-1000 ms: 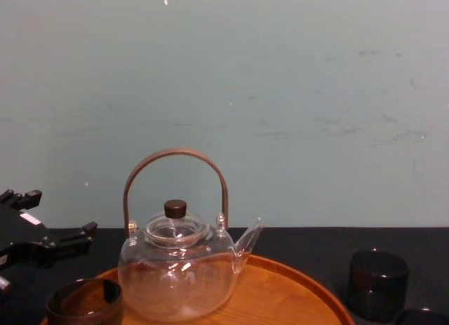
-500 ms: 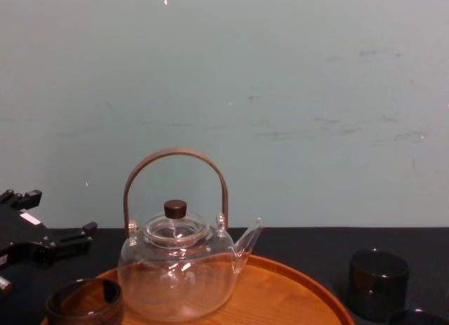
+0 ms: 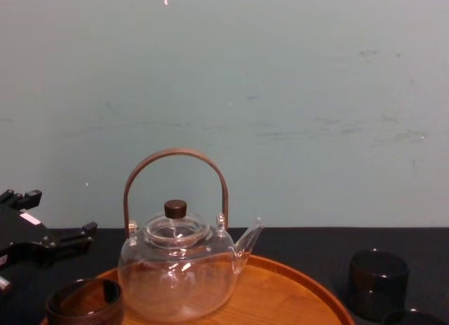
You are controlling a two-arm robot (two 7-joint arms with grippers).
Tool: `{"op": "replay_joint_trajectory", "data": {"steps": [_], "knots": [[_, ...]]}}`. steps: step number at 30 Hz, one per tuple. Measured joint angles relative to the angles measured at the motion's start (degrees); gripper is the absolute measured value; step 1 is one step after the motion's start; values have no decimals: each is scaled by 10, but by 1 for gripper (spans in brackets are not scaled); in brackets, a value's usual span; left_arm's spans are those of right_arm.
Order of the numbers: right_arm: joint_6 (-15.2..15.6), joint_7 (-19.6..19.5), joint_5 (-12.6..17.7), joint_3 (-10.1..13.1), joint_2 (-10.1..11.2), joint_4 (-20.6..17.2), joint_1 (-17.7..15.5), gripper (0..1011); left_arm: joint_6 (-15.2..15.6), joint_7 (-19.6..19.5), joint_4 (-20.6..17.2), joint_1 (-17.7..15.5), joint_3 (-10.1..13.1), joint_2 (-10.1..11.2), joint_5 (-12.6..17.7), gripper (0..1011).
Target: Pick up the glass from the table and place it on the tray.
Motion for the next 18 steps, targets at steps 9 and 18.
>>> {"op": "replay_joint_trajectory", "data": {"steps": [9,18], "knots": [[10,19,-8,1,-4,-12,-8,1002,0,0,0,0,0,0,0,1001],[17,40,-10,3,-19,-14,-8,1002,0,0,0,0,0,0,0,1001]]}}
